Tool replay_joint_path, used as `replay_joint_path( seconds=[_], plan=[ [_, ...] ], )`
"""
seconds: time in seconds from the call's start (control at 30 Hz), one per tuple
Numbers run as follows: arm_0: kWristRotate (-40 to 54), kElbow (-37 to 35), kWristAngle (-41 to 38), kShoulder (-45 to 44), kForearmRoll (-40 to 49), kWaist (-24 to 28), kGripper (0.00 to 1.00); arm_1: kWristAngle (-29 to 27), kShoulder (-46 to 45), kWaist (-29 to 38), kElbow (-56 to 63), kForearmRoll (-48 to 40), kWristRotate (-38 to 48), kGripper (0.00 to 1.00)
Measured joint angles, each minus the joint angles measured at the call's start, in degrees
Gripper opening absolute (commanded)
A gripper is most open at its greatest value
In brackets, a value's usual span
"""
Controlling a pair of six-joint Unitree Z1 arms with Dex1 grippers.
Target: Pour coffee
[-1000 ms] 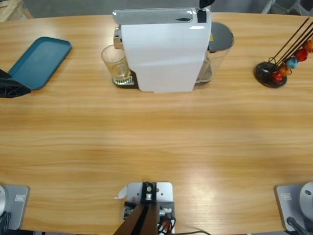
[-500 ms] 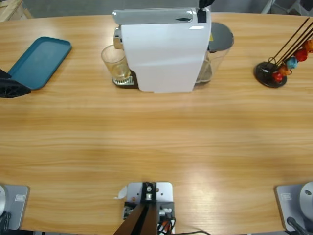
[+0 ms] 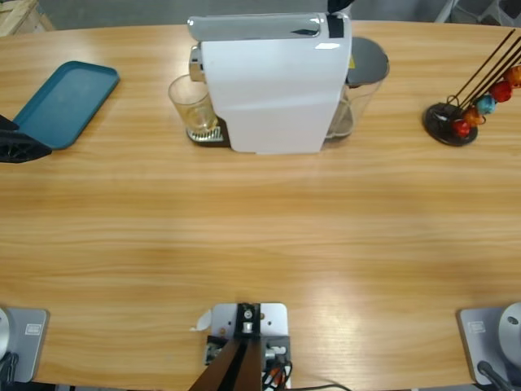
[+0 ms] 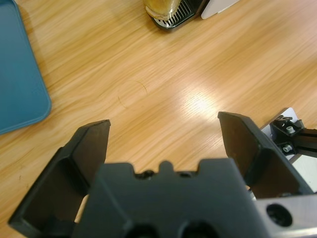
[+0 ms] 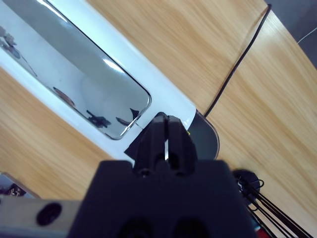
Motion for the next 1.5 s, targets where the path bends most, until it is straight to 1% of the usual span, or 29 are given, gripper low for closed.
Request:
replay_joint_path(
  seconds=[0.33,0.53,0.67,1.23,1.5],
  plan=[
    [0.0,0.0,0.0,0.0,0.0,0.0,0.95,-0.19,-1.33,0.0,3.24,-3.01,0.06,0.0],
    [0.0,0.0,0.0,0.01,-0.04,0.0,0.95,-2.63,-1.48,-0.11,0.76,0.65,-0.26,0.0],
    [0.0,0.0,0.0,0.01,-0.04,0.0,0.95,-2.81,-1.48,-0.12,-1.8,2.33,-0.37,0.0],
    [0.0,0.0,0.0,0.03,-0.04,0.0,0.95,-2.44,-1.48,-0.1,-2.05,2.62,-0.32,0.0],
    [0.0,0.0,0.0,0.03,-0.04,0.0,0.95,-1.9,-1.46,1.4,-2.05,2.61,0.29,0.0]
  ],
)
